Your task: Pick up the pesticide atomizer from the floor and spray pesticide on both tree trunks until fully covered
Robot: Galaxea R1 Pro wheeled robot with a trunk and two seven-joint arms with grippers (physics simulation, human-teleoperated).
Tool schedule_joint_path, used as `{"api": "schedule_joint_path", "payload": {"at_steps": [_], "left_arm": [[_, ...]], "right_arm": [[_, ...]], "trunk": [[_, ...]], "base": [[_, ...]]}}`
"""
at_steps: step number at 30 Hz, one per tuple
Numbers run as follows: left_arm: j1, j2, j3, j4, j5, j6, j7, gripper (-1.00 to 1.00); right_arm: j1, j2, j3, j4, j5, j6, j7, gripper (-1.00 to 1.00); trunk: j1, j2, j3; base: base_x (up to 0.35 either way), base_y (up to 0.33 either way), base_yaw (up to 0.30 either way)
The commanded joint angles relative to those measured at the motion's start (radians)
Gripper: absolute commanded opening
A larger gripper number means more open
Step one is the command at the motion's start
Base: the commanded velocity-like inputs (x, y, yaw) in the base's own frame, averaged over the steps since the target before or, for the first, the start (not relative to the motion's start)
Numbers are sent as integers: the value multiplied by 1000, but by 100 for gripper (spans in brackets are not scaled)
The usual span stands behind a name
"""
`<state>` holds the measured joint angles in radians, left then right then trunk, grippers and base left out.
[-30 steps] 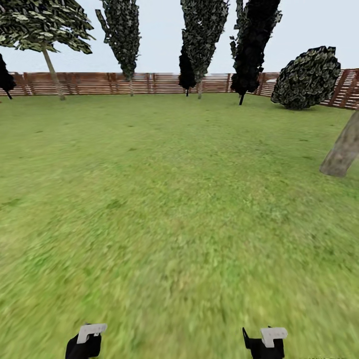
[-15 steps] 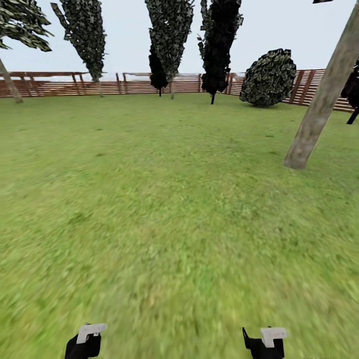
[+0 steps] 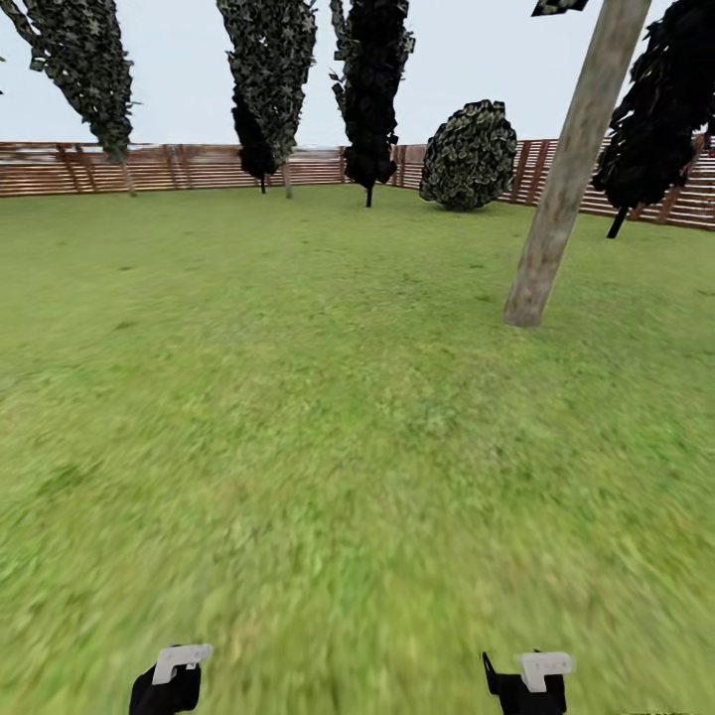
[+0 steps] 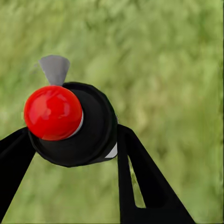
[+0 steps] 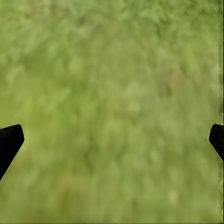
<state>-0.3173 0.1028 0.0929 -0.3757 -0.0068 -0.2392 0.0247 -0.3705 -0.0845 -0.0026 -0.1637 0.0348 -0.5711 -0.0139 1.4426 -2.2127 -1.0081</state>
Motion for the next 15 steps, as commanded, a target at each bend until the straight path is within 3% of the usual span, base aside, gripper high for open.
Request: {"api": "schedule_joint_path", "payload": {"at_steps": [1,15], "left_arm": [[0,0,2,0,-1,-3,1,-100],[0,0,1,0,-1,-3,1,-100]], "right_arm": [[-1,0,0,1,4,-3,-1,100],[-1,0,0,1,4,-3,-1,100]], "trunk": [[0,0,-1],[0,0,-1]], "base": [[232,-204,-300],[238,-194,-300]]}}
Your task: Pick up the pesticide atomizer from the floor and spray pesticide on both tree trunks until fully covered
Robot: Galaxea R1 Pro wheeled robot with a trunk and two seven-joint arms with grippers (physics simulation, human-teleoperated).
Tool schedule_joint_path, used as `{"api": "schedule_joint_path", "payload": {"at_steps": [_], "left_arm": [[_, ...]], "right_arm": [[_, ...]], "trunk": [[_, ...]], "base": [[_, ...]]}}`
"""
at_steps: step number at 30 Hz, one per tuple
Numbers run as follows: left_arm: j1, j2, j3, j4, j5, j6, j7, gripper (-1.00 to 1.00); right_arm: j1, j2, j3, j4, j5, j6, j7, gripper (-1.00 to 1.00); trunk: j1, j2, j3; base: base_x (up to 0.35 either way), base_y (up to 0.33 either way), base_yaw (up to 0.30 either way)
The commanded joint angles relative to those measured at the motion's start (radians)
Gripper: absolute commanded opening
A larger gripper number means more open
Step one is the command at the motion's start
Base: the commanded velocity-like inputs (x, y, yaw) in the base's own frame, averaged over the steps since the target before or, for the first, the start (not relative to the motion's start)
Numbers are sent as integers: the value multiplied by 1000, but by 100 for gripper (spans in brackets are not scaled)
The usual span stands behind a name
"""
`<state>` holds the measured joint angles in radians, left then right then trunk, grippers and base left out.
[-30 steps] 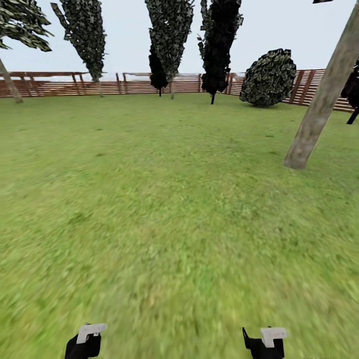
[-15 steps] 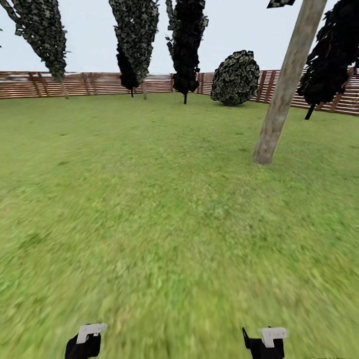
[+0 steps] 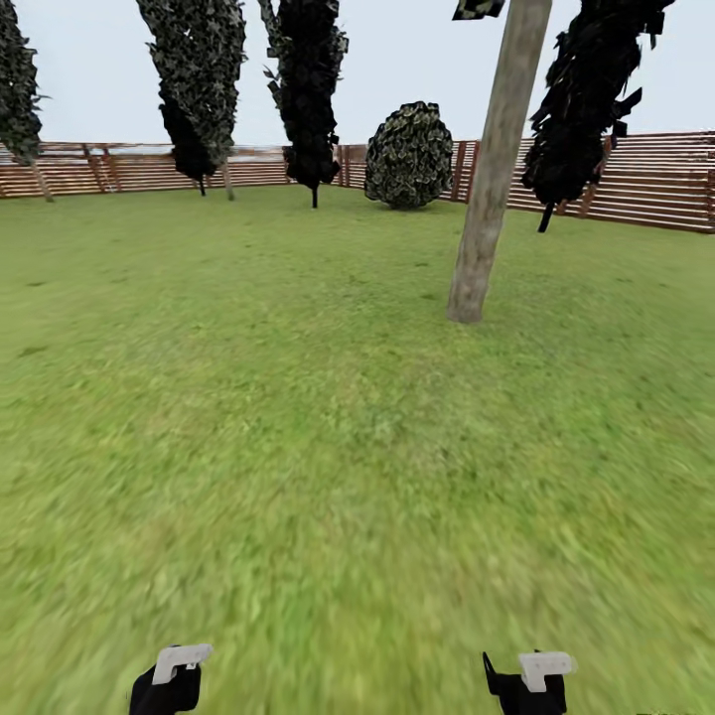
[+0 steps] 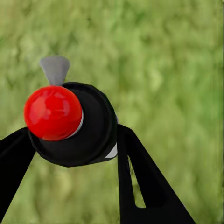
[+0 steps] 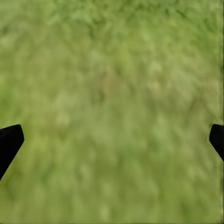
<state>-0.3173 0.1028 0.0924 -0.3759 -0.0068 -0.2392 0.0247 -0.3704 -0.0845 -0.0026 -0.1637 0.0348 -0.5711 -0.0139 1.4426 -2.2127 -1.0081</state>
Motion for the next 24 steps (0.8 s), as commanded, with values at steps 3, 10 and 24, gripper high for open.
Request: {"api": "schedule_joint_path", "payload": {"at_steps": [3,10,24], "left_arm": [[0,0,2,0,-1,-3,1,-100],[0,0,2,0,-1,-3,1,-100],[0,1,5,0,4,-3,1,-100]], "right_arm": [[-1,0,0,1,4,-3,-1,100],[-1,0,0,1,4,-3,-1,100],[-1,1,0,1,4,-3,-1,100]], "trunk": [[0,0,-1],[0,0,-1],[0,0,-1]], "base": [[241,-189,-300],[241,-189,-300],[311,-52,-240]]}}
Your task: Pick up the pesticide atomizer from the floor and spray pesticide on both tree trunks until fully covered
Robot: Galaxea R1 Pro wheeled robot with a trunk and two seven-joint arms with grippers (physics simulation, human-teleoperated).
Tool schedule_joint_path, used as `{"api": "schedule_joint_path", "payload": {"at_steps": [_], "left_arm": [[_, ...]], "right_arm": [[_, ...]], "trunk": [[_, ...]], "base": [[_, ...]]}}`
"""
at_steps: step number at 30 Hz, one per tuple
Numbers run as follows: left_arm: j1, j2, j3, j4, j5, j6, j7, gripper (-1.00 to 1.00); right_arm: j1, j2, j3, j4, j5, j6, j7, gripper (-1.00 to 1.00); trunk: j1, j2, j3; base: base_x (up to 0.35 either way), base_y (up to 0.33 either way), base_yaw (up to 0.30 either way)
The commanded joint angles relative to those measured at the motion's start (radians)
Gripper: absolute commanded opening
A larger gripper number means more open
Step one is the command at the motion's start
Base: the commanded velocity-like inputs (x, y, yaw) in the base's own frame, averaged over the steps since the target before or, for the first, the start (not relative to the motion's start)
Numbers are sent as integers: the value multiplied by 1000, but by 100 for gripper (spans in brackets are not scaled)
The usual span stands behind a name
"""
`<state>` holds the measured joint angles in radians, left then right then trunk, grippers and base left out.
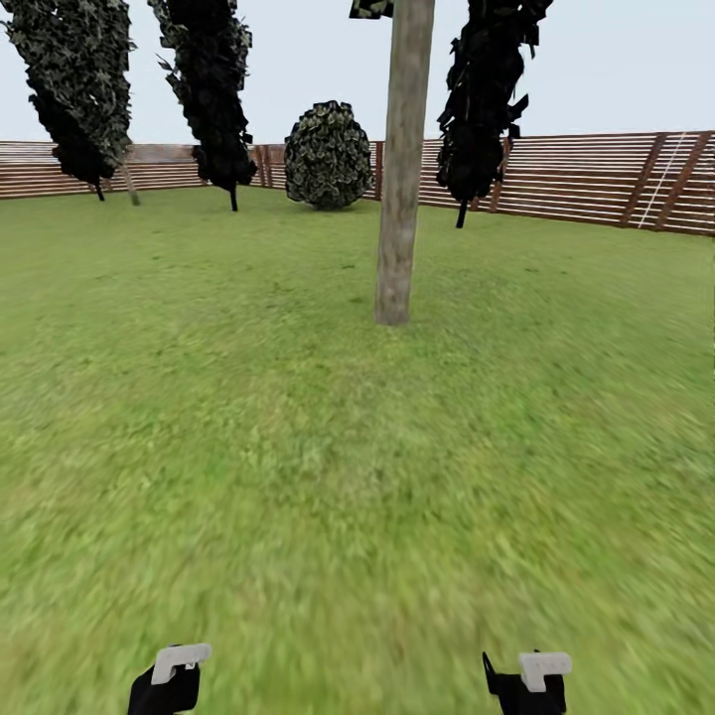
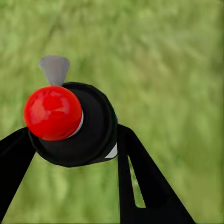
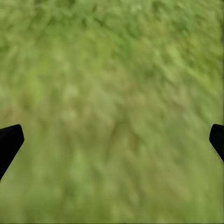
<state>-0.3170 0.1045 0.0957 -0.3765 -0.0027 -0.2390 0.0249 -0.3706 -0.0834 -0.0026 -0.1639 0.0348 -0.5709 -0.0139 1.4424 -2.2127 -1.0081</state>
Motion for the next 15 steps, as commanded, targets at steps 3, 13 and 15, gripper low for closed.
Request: {"api": "schedule_joint_path", "payload": {"at_steps": [3,13,15], "left_arm": [[-1,0,2,1,0,-3,1,-100],[-1,0,2,1,0,-3,1,-100],[-1,0,2,1,0,-3,1,-100]], "right_arm": [[-1,-1,0,0,5,-3,-1,100],[-1,-1,0,1,5,-3,-1,100],[-1,-1,1,0,5,-3,-1,100]], "trunk": [[0,0,-1],[0,0,-1],[0,0,-1]], "base": [[335,0,-14],[335,0,0],[335,0,0]]}}
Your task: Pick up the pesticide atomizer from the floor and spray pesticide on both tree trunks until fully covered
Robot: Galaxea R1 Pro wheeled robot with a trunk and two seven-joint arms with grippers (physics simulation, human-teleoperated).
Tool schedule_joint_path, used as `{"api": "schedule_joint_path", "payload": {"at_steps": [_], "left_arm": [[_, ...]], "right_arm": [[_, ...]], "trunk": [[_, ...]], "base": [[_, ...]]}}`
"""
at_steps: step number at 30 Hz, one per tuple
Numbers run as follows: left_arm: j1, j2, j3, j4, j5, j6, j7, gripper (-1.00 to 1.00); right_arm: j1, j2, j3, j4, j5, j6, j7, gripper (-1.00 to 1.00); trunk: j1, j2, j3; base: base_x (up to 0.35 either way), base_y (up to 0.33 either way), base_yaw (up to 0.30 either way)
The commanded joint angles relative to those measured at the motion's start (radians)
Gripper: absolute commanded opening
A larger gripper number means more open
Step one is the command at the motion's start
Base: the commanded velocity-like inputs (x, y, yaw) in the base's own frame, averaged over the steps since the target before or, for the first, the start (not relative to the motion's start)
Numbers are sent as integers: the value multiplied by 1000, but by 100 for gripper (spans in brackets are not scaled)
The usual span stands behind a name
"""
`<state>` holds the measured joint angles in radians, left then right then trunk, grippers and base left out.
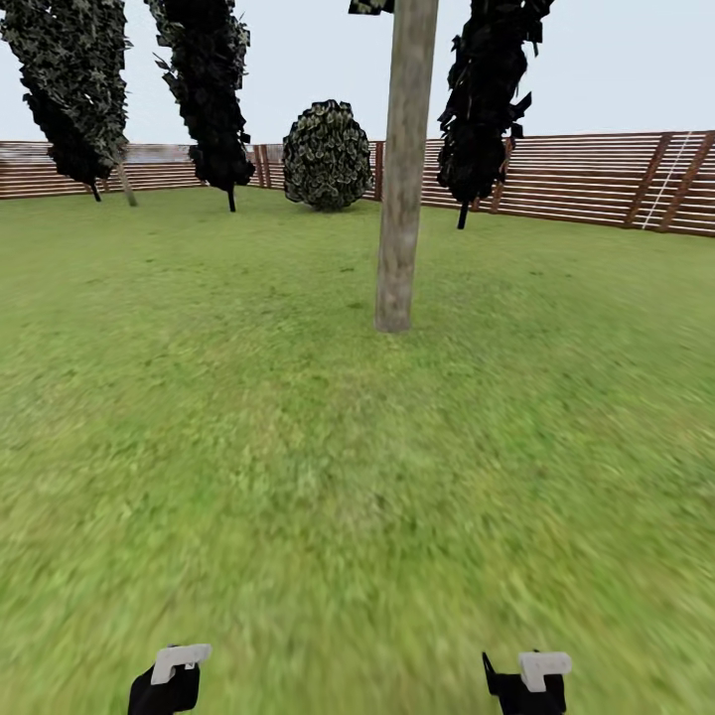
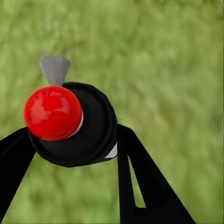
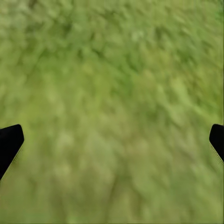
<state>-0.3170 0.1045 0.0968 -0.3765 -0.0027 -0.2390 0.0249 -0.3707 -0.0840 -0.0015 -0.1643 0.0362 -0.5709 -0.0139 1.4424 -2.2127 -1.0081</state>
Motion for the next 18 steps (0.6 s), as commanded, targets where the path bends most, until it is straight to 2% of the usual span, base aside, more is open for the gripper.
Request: {"api": "schedule_joint_path", "payload": {"at_steps": [1,4,9,18], "left_arm": [[-1,1,1,1,0,-3,1,-100],[-1,1,2,1,1,-3,1,-100],[-1,1,3,1,2,-3,1,-100],[-1,1,3,1,3,-3,1,-100]], "right_arm": [[-1,0,0,0,4,-3,-1,100],[-1,1,0,0,4,-3,-1,100],[-1,2,0,0,4,-3,-1,100],[-1,3,0,1,4,-3,-1,100]], "trunk": [[0,0,-1],[0,0,-1],[0,0,-1],[0,0,-1]], "base": [[335,0,0],[335,0,-8],[335,0,-205],[335,0,-21]]}}
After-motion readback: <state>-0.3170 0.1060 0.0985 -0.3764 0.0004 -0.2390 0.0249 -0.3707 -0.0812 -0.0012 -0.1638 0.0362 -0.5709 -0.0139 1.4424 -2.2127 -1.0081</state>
